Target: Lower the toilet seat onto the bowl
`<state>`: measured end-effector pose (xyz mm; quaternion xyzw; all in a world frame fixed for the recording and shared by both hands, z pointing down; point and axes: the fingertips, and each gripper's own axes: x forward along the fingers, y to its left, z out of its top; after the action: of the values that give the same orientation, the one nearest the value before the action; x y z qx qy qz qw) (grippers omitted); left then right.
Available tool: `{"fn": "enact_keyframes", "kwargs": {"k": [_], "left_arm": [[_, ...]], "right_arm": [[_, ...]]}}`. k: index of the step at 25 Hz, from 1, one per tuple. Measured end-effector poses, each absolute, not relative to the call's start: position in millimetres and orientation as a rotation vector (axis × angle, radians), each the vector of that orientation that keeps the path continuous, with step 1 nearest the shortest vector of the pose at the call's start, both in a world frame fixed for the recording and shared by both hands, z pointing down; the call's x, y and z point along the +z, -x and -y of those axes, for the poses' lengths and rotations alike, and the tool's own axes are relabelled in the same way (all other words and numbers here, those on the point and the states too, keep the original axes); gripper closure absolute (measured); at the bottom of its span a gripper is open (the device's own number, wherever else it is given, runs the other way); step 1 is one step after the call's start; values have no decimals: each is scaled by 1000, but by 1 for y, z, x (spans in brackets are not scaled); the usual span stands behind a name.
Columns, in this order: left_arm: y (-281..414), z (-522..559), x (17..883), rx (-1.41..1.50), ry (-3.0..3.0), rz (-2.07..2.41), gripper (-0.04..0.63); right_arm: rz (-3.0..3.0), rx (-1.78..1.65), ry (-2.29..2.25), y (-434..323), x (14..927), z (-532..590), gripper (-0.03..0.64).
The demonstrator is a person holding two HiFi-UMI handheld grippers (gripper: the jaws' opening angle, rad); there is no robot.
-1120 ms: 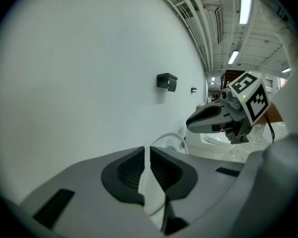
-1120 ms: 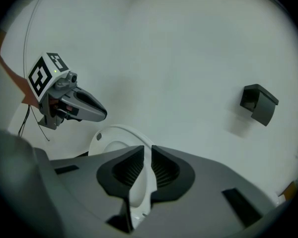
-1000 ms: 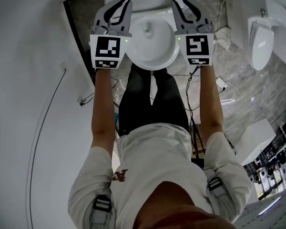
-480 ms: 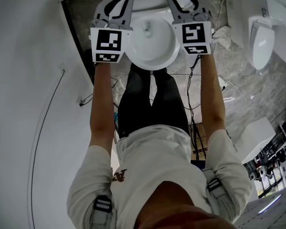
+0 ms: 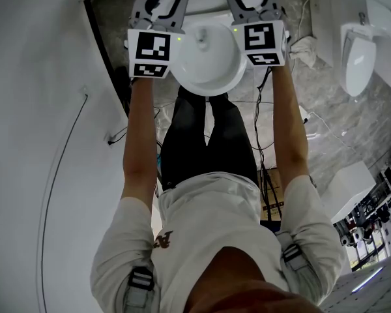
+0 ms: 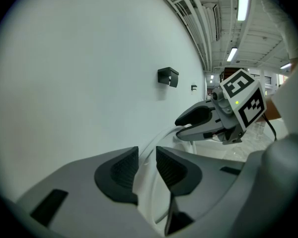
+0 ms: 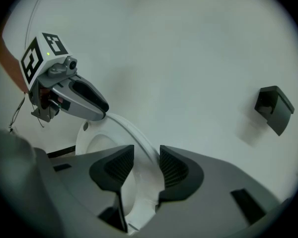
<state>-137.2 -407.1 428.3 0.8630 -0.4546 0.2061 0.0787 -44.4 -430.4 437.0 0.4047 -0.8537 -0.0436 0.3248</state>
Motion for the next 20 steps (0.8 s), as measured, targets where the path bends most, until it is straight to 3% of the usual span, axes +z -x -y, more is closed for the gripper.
{"fn": "enact_keyframes", "kwargs": {"k": [20], "left_arm": [[136,382,421,526,-2566,1371,479]], "right_arm": [[2285,-81,-1148,38,426,405,474]]}}
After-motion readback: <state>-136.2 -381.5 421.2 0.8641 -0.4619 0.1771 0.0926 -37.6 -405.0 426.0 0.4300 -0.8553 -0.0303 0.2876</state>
